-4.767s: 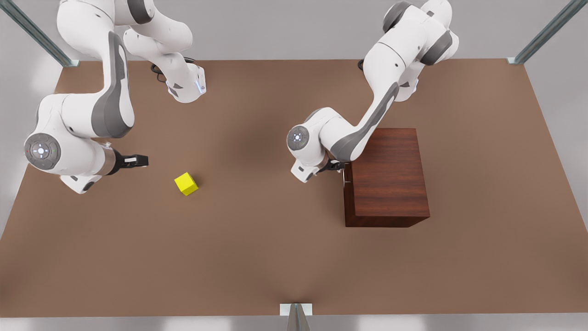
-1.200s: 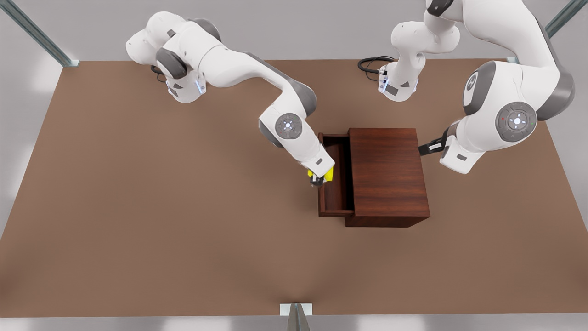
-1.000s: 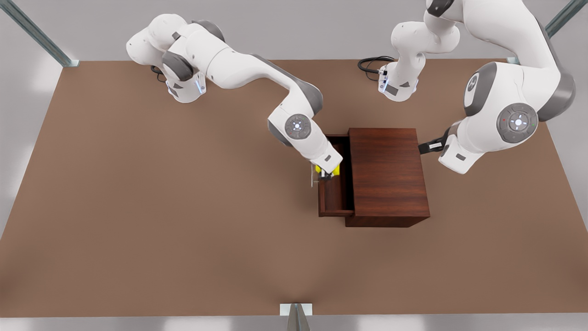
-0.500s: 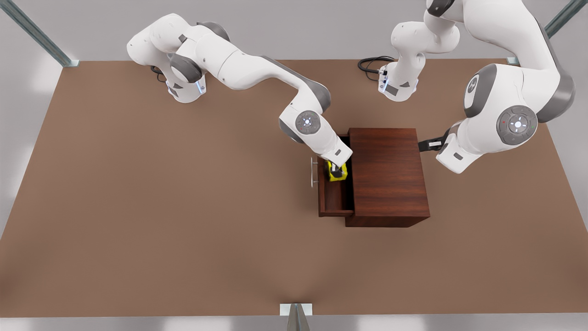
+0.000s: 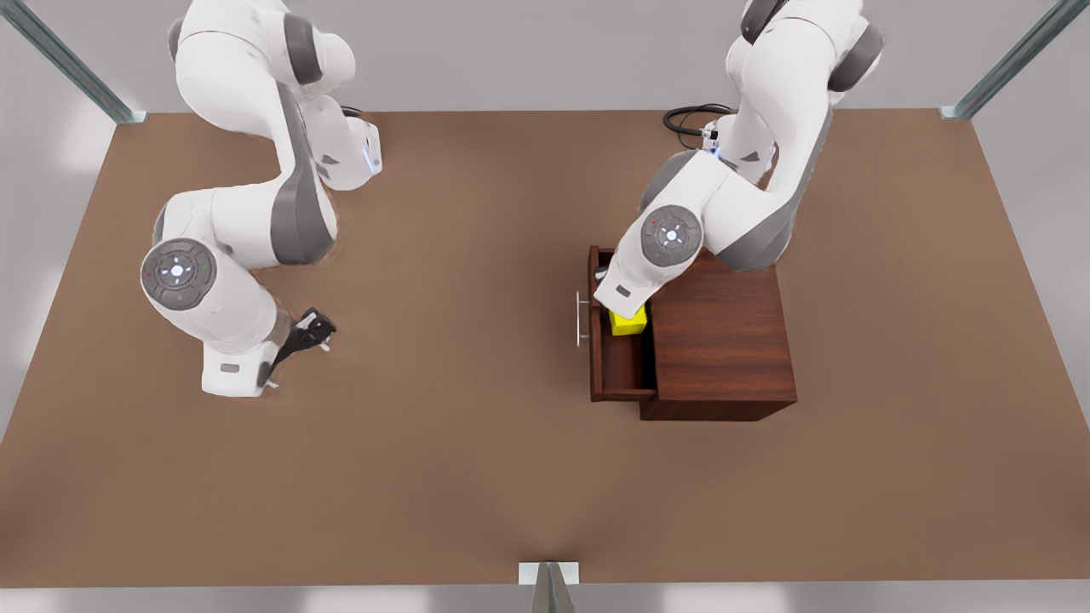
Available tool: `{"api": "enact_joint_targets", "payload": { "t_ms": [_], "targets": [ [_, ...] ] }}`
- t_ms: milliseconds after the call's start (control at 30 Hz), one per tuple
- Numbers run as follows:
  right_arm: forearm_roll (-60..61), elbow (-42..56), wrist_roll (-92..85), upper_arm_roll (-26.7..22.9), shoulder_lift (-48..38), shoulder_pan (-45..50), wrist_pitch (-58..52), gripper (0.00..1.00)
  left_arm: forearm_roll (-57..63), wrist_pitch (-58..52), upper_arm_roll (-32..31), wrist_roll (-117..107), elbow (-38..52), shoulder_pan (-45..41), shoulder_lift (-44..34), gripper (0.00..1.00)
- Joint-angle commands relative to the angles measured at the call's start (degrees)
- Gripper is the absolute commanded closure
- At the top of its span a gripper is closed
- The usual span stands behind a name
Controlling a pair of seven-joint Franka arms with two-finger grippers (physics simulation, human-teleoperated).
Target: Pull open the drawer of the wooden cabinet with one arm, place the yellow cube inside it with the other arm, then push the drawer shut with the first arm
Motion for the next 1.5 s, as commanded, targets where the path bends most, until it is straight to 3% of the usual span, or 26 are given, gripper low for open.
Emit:
{"api": "enact_joint_targets", "payload": {
  "t_ms": [0,100,167,200,233,267,467,633,767,967,1233,1467],
  "targets": [
    [-1.5,-1.5,26.7,-0.9,-3.5,-1.8,-19.0,0.00,3.8,26.2,-0.6,-102.4,0.1,-3.5,2.9,0.79],
    [-1.9,-6.2,25.4,-1.2,-6.1,-3.4,-14.2,0.00,13.0,36.8,-0.6,-127.6,-0.1,-8.0,6.7,0.79],
    [-1.6,-11.7,25.5,-4.0,-9.7,-4.5,-11.5,0.00,14.3,37.6,-0.6,-132.1,0.1,-8.9,9.3,0.79],
    [-1.3,-12.8,25.6,1.5,-10.3,-11.9,-10.6,0.00,14.0,37.7,-0.6,-135.0,-0.3,-9.3,11.3,0.79],
    [-3.1,-12.6,27.1,14.3,-10.5,-21.8,-9.9,0.00,14.1,37.6,-0.3,-141.6,-1.0,-8.5,12.2,0.79],
    [-3.6,-13.2,27.8,14.9,-10.5,-21.7,-9.2,0.00,14.3,37.6,-0.3,-149.9,-2.6,-7.5,12.2,0.79],
    [-2.9,-14.5,28.2,14.7,-10.2,-21.6,-3.1,0.00,17.9,37.1,-0.7,-150.6,-13.9,-4.8,8.1,0.79],
    [-2.9,-14.1,28.1,14.5,-10.0,-22.2,-3.1,0.00,17.9,37.0,-1.4,-142.7,-14.6,-4.8,9.1,0.79],
    [-3.0,-13.9,28.1,14.4,-9.8,-22.2,-3.1,0.00,16.0,36.9,-2.6,-118.3,-16.3,-4.1,9.5,0.79],
    [-3.2,-13.6,28.1,14.5,-9.5,-21.9,-3.1,0.00,16.0,33.6,-7.2,-109.9,-17.4,1.2,9.5,0.79],
    [-3.1,-13.1,28.2,14.5,-8.9,-21.9,-3.0,0.00,16.3,31.7,-8.9,-107.0,-19.0,4.8,9.0,0.79],
    [-3.2,-13.0,28.2,14.5,-8.9,-21.8,-3.0,0.00,18.8,27.3,-16.8,-103.2,-21.3,13.6,7.8,0.79]
  ]
}}
